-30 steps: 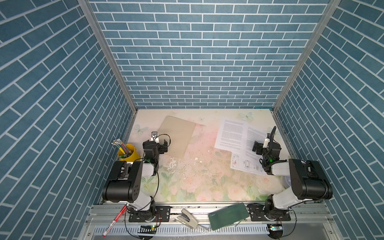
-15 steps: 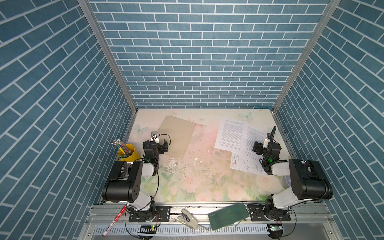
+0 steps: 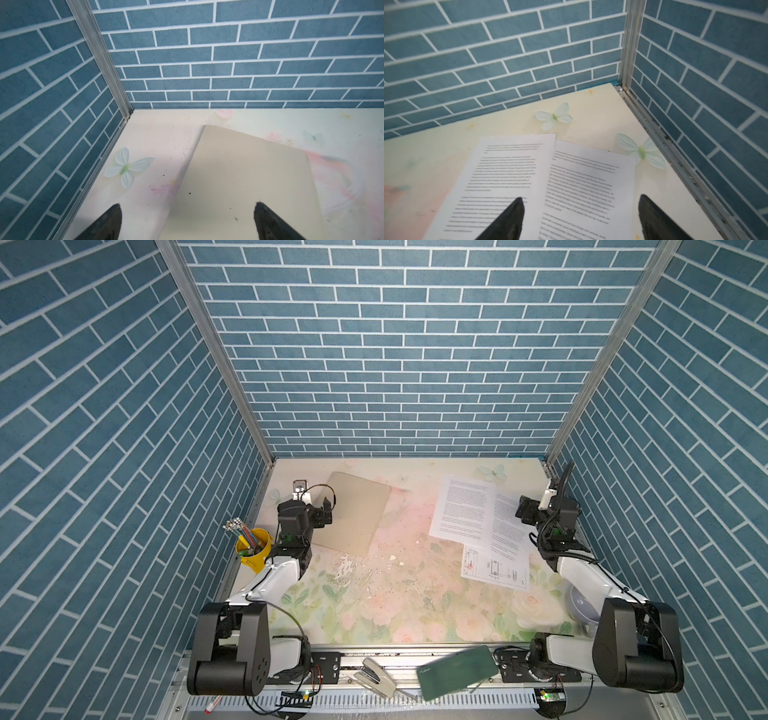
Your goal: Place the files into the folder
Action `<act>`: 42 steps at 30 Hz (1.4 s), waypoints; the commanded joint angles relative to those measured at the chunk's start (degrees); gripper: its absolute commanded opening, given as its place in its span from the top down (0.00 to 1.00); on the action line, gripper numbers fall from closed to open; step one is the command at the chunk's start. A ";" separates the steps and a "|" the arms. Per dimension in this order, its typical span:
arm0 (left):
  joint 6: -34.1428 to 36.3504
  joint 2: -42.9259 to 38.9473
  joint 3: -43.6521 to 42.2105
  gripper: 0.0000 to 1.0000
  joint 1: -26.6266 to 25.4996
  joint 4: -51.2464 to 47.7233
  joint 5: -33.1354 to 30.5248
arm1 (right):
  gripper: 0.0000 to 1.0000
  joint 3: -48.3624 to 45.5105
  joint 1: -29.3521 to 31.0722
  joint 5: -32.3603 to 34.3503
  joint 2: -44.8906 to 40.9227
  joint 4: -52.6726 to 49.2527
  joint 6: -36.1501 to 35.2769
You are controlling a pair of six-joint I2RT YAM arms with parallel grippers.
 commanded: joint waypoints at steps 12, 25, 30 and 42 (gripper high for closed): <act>-8.28 14.64 25.47 0.00 0.24 -39.62 3.76 | 0.26 13.58 14.55 -9.72 11.17 -11.61 24.65; -9.35 33.17 40.54 0.00 2.80 -50.52 0.54 | 0.32 23.72 28.09 -7.71 26.99 -12.26 37.30; -9.60 36.57 42.13 0.00 4.50 -50.00 4.63 | 0.33 29.81 29.92 -9.18 33.60 -12.91 40.41; -11.15 40.47 41.18 0.00 4.55 -51.73 12.99 | 0.38 39.05 33.15 -13.25 45.48 -12.88 46.04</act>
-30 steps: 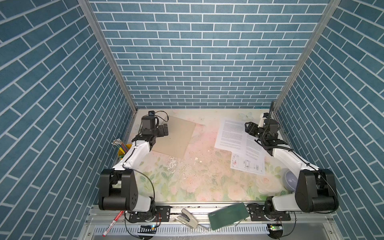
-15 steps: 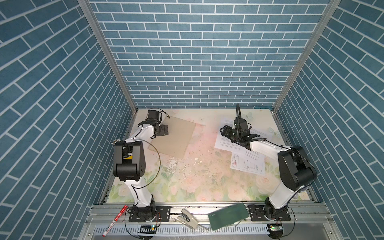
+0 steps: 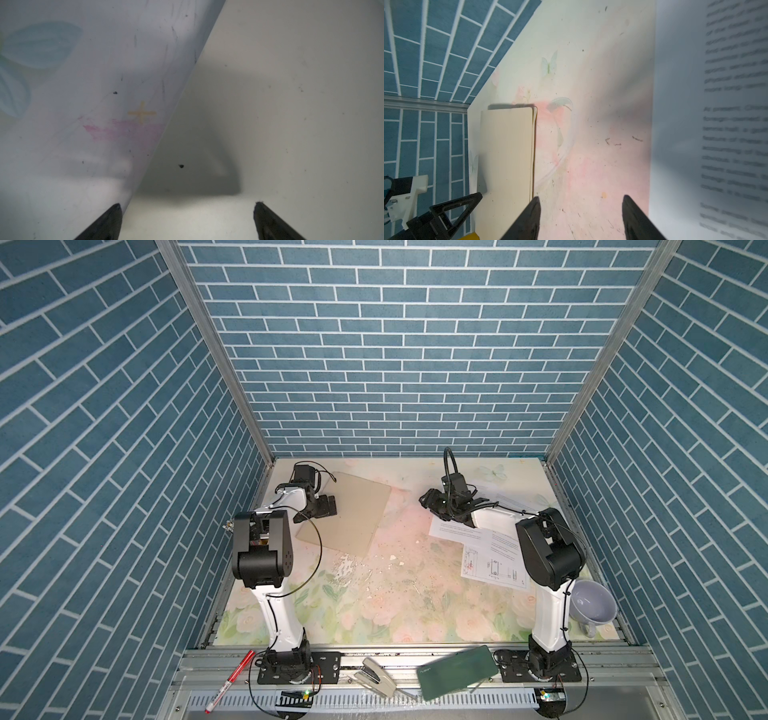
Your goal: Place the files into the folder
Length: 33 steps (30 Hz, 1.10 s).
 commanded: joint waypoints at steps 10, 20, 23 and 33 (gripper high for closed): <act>-1.56 0.50 -2.97 0.01 -0.54 -0.18 13.24 | 0.40 2.01 1.19 -0.86 2.10 -1.50 5.10; -1.48 -1.77 -1.29 0.00 -1.00 -2.17 10.06 | 0.41 3.07 1.18 -1.03 2.52 -3.39 4.77; -1.32 -2.97 -0.13 0.00 -0.99 -1.81 7.74 | 0.41 3.44 1.19 -0.94 2.50 -4.02 4.50; -0.91 -0.56 2.64 0.00 2.03 -1.35 1.44 | 0.41 4.34 1.19 -1.20 2.10 -5.95 3.28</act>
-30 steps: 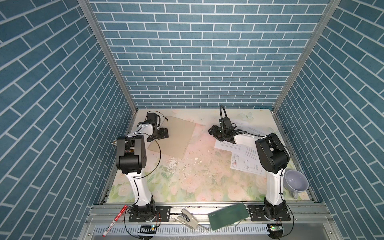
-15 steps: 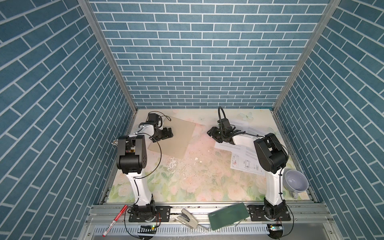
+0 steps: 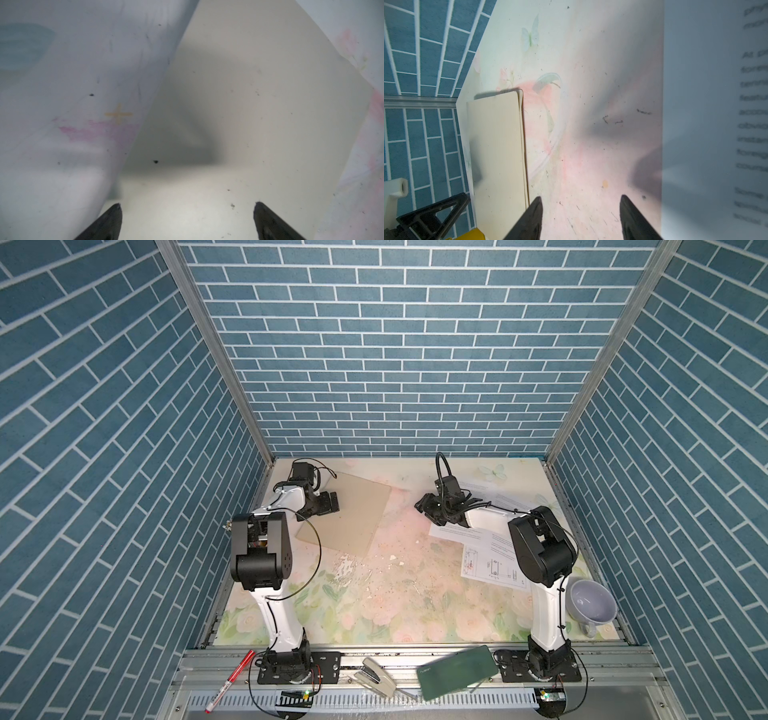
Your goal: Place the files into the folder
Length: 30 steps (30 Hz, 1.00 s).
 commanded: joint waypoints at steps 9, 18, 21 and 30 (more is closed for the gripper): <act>1.36 5.36 3.13 0.00 1.48 -2.06 -2.05 | 0.41 3.55 0.16 -0.68 1.06 -3.05 -0.18; -0.03 5.12 -0.13 0.06 1.35 -1.93 4.00 | 0.41 3.91 0.17 -1.50 1.69 -3.69 0.15; -0.49 3.62 -2.01 0.08 0.67 -0.89 6.03 | 0.41 3.90 0.22 -1.82 1.89 -3.88 0.10; -1.17 2.20 -4.86 0.09 -3.76 0.07 9.82 | 0.41 4.86 0.18 -3.31 2.89 -4.55 0.11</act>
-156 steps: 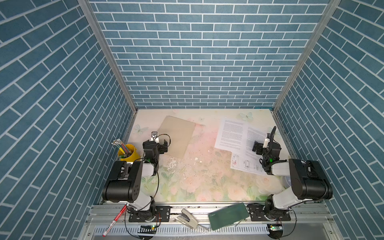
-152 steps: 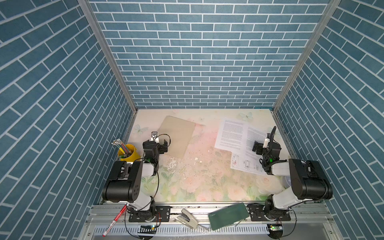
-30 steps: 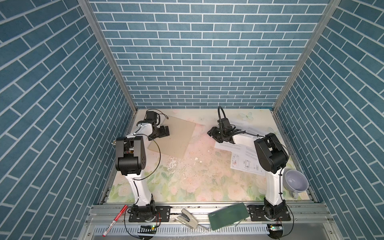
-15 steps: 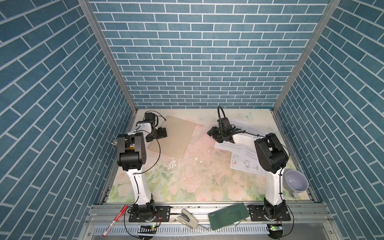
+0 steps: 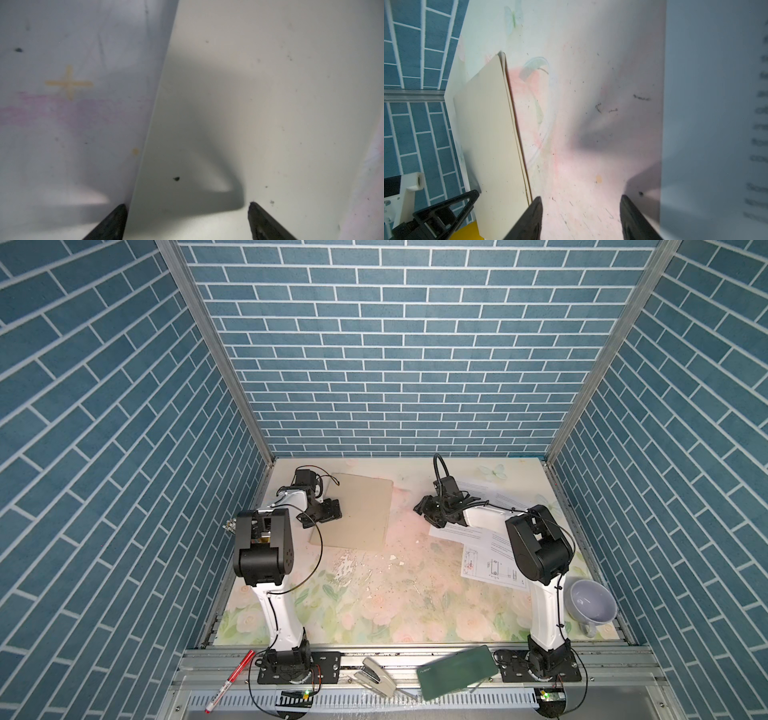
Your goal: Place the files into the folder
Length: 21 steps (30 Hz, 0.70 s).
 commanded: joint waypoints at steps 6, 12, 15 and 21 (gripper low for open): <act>-2.41 -1.32 -3.66 0.09 -6.23 0.19 4.97 | 0.41 4.12 0.17 -1.94 2.38 -1.67 0.06; -3.52 -0.77 -5.50 0.09 -7.05 1.42 6.34 | 0.43 6.92 0.25 -4.74 4.90 -1.76 0.04; -3.87 -1.30 -6.51 0.09 -7.31 2.15 6.60 | 0.44 8.18 0.33 -5.65 7.06 -1.99 0.06; -5.53 -1.45 -8.20 0.09 -8.49 4.18 8.53 | 0.46 9.45 0.51 -8.09 8.82 -2.59 -0.19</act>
